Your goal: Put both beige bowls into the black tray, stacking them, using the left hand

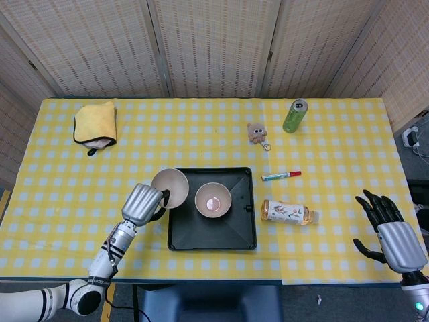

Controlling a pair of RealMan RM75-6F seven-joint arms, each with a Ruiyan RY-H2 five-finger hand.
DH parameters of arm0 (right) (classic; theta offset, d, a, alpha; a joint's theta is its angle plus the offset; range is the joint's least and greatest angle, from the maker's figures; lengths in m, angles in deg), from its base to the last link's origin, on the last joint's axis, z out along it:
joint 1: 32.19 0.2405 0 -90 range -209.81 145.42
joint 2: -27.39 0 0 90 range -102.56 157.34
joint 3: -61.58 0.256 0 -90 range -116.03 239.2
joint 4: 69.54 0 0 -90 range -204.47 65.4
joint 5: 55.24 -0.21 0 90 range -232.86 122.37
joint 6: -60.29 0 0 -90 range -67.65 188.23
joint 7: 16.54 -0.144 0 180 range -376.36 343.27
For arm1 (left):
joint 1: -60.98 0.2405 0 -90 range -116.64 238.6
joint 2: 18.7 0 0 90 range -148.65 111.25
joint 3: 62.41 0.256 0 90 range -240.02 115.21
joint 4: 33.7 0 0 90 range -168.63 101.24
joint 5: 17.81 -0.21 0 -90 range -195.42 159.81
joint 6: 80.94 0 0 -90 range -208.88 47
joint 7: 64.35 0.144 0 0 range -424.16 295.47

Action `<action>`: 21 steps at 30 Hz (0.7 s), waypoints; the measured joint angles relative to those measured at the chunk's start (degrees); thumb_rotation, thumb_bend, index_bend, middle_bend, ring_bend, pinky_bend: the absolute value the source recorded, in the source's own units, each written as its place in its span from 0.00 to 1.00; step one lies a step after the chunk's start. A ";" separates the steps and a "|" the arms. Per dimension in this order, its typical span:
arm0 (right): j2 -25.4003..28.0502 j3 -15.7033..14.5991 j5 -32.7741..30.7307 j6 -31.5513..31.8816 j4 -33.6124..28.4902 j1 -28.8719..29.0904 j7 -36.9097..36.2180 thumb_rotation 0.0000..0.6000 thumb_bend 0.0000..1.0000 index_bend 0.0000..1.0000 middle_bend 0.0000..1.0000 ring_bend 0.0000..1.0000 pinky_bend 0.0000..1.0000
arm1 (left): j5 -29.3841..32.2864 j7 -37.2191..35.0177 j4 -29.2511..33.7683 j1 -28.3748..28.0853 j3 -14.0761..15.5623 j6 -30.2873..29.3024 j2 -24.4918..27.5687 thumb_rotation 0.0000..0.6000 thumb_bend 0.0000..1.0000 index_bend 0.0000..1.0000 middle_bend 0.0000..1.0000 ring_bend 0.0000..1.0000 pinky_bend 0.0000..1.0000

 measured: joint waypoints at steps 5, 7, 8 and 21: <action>0.95 -0.57 2.22 4.02 0.03 -1.59 -2.28 1.00 0.31 0.00 0.00 0.00 0.00 | -0.29 4.16 3.62 -1.22 -0.27 -2.11 -1.41 1.00 0.54 0.67 1.00 1.00 1.00; 1.27 -0.72 2.83 4.99 0.23 -2.05 -3.30 1.00 0.31 0.00 0.00 0.00 0.00 | 0.51 5.56 4.00 -1.89 -0.49 -1.93 -2.33 1.00 0.54 0.67 1.00 1.00 1.00; 1.40 -0.79 3.06 5.16 0.37 -2.15 -3.66 1.00 0.31 0.00 0.00 0.00 0.00 | 0.93 6.19 4.08 -2.24 -0.62 -1.81 -2.81 1.00 0.54 0.67 1.00 1.00 1.00; 2.14 -0.69 2.88 5.69 1.36 -2.43 -6.02 1.00 0.31 0.00 0.00 0.00 0.00 | 7.54 11.33 -0.34 -7.26 -2.23 0.42 -10.22 1.00 0.54 0.66 1.00 1.00 1.00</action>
